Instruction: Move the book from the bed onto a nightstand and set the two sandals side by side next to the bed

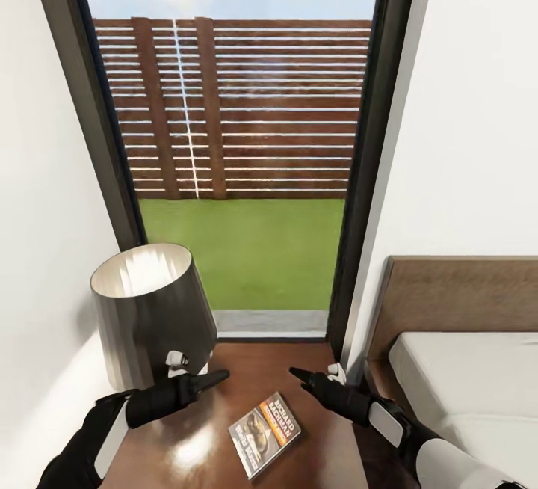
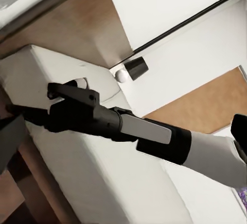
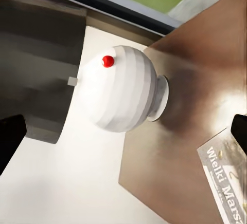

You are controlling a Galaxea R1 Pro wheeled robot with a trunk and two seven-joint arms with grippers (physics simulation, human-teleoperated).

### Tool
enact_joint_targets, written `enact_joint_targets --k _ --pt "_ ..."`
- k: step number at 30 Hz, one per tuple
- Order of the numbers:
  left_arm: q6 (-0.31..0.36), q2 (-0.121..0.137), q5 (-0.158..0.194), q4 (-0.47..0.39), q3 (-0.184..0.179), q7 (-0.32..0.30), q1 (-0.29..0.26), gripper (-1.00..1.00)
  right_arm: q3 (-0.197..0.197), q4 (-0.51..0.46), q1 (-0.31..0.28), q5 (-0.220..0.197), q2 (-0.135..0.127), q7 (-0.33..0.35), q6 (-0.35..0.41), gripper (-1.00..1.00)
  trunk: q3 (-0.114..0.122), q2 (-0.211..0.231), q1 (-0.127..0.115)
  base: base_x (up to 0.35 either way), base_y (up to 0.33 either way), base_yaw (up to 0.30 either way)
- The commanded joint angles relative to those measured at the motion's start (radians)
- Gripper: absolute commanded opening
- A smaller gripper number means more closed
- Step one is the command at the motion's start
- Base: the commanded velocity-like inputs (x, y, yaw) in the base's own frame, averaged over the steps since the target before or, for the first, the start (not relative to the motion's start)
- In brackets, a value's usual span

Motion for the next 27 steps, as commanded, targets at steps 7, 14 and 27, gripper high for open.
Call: enact_joint_targets --k 7,14,27 --pt "-0.099 -0.005 0.0 0.075 -0.004 0.163 -0.001 1.0 0.012 0.0 -0.001 -0.006 -0.157 0.001 -0.051 1.0 0.021 0.049 -0.027 0.0 0.0 0.0" --pt "-0.18 -0.014 -0.034 0.097 -0.004 0.382 -0.001 1.0 0.018 0.007 -0.001 -0.001 -0.244 0.001 -0.07 1.0 0.043 0.098 -0.054 0.0 0.0 0.0" --pt "-0.403 -0.04 -0.163 0.311 -0.007 0.493 -0.001 1.0 0.02 0.02 0.001 0.224 -0.249 0.0 -0.145 1.0 0.084 0.189 -0.104 0.0 0.0 0.0"
